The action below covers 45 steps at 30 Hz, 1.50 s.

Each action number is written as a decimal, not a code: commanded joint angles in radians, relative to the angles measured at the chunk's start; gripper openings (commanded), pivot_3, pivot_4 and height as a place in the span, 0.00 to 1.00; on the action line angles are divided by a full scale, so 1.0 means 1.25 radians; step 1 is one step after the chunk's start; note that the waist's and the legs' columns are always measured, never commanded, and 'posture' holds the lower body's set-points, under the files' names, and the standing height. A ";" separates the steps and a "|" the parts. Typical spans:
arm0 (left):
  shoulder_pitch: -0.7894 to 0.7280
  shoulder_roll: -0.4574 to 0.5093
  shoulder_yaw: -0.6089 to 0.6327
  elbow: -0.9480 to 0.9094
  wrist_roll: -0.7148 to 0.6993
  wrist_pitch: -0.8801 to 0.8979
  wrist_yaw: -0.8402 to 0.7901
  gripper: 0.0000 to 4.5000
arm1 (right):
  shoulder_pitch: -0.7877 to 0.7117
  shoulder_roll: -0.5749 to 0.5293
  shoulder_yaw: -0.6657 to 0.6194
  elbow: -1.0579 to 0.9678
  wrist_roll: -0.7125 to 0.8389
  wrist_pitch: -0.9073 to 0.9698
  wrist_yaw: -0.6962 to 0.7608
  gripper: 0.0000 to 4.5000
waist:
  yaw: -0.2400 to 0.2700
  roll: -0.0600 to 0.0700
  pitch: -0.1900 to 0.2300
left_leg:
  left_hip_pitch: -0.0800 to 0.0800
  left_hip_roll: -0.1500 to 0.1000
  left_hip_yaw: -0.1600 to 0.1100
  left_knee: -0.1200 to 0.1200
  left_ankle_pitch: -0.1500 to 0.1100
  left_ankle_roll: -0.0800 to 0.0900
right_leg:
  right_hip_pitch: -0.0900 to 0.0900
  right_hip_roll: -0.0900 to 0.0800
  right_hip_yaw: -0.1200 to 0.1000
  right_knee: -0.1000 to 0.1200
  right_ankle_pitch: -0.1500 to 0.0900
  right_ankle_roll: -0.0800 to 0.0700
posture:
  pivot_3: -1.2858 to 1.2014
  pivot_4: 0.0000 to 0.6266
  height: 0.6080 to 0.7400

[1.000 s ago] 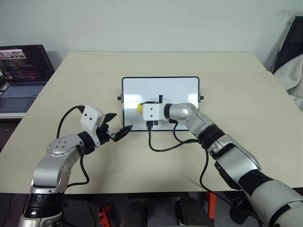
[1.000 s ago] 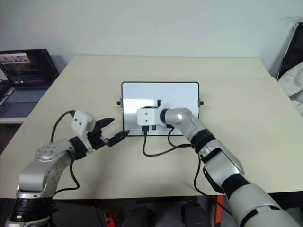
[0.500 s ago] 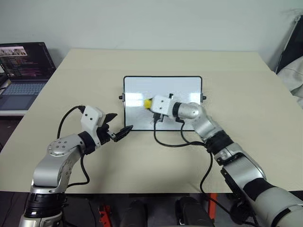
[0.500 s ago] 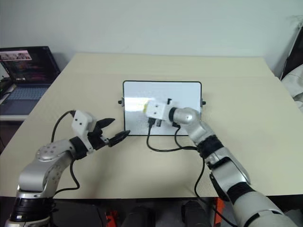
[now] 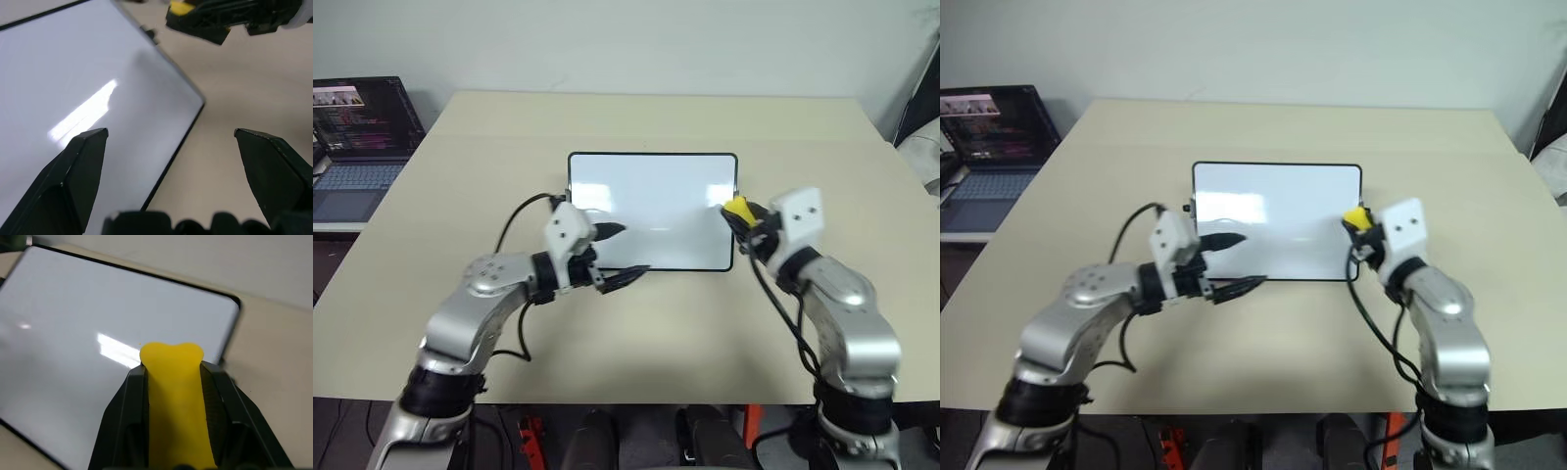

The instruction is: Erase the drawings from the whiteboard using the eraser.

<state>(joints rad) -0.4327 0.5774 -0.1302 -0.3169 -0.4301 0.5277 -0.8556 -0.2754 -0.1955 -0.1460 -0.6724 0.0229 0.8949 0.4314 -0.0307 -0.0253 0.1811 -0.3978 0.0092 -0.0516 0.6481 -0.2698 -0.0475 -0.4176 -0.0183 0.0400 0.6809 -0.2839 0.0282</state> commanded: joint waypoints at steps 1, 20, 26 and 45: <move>-0.077 -0.048 -0.080 0.052 0.026 -0.038 -0.054 1.00 | 0.049 -0.010 -0.044 -0.074 -0.015 0.089 -0.068 0.25 | -0.002 0.000 0.000 | 0.002 0.000 0.001 0.000 0.000 0.000 | 0.002 0.001 0.000 0.000 0.000 0.000 | 0.52 0.24 1.00; -0.222 -0.214 -0.230 0.242 0.138 -0.139 -0.184 1.00 | 0.053 -0.003 -0.131 0.195 0.038 0.058 -0.191 0.33 | -0.002 0.000 0.000 | 0.010 -0.001 0.003 -0.001 0.000 0.000 | 0.009 0.006 0.002 -0.001 0.000 0.000 | 0.52 0.24 1.00; -0.205 -0.210 -0.221 0.232 0.147 -0.140 -0.177 1.00 | 0.035 -0.015 -0.137 0.249 0.059 0.013 -0.198 0.76 | -0.002 0.000 0.000 | 0.011 -0.001 0.003 0.000 0.000 0.000 | 0.009 0.006 0.002 0.000 0.000 0.000 | 0.52 0.24 1.00; 0.241 -0.128 0.321 -0.237 -0.051 0.165 0.236 1.00 | 0.232 -0.040 -0.041 0.013 0.192 -0.343 -0.027 1.00 | 0.001 0.000 -0.001 | 0.010 0.001 0.000 0.001 0.000 0.000 | 0.011 0.000 0.002 -0.001 -0.001 0.001 | 0.52 0.24 1.00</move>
<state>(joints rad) -0.1791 0.4346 0.2090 -0.5291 -0.4627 0.7129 -0.6284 -0.0070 -0.2538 -0.1754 -0.6309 0.2569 0.5720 0.3909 -0.0290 -0.0248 0.1802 -0.3850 0.0089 -0.0513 0.6495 -0.2700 -0.0471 -0.4035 -0.0191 0.0422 0.6797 -0.2855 0.0298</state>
